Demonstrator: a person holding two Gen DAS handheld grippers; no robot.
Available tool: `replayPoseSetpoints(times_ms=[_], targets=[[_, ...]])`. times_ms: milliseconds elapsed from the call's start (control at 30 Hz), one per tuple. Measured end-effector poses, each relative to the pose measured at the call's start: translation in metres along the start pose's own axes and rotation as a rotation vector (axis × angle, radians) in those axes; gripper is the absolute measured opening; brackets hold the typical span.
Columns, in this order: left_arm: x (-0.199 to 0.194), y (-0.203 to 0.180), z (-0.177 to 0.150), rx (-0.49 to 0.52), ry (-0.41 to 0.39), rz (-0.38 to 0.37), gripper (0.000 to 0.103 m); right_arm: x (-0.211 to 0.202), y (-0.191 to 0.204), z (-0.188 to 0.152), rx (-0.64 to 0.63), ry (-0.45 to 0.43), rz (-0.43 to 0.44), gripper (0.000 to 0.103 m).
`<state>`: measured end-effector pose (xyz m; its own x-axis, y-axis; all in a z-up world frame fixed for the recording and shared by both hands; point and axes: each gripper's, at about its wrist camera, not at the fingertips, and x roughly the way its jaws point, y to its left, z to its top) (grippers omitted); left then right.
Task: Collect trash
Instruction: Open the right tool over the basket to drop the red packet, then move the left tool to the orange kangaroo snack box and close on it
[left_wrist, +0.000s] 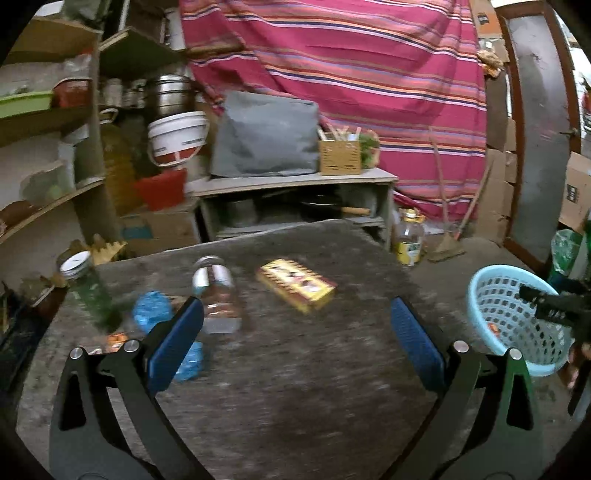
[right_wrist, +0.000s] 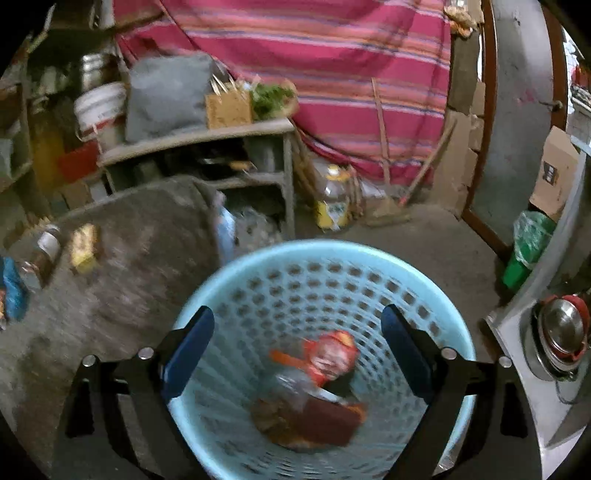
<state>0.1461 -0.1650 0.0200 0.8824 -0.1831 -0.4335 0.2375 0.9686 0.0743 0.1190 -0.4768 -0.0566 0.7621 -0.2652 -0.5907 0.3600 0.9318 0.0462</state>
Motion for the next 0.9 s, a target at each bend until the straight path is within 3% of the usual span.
replayPoseSetpoints(times_ms=[300, 633, 900], targets=[[0.005, 0.071, -0.021, -0.077, 0.012, 0.099, 0.098, -0.034, 0.094, 0.011, -0.044, -0.138, 0.177, 0.091], [0.014, 0.132, -0.041, -0.129, 0.047, 0.179, 0.098, -0.023, 0.191, 0.001, -0.177, -0.112, 0.278, 0.091], [0.023, 0.171, -0.051, -0.174, 0.086, 0.223, 0.098, -0.005, 0.22, -0.004, -0.201, -0.091, 0.312, 0.091]])
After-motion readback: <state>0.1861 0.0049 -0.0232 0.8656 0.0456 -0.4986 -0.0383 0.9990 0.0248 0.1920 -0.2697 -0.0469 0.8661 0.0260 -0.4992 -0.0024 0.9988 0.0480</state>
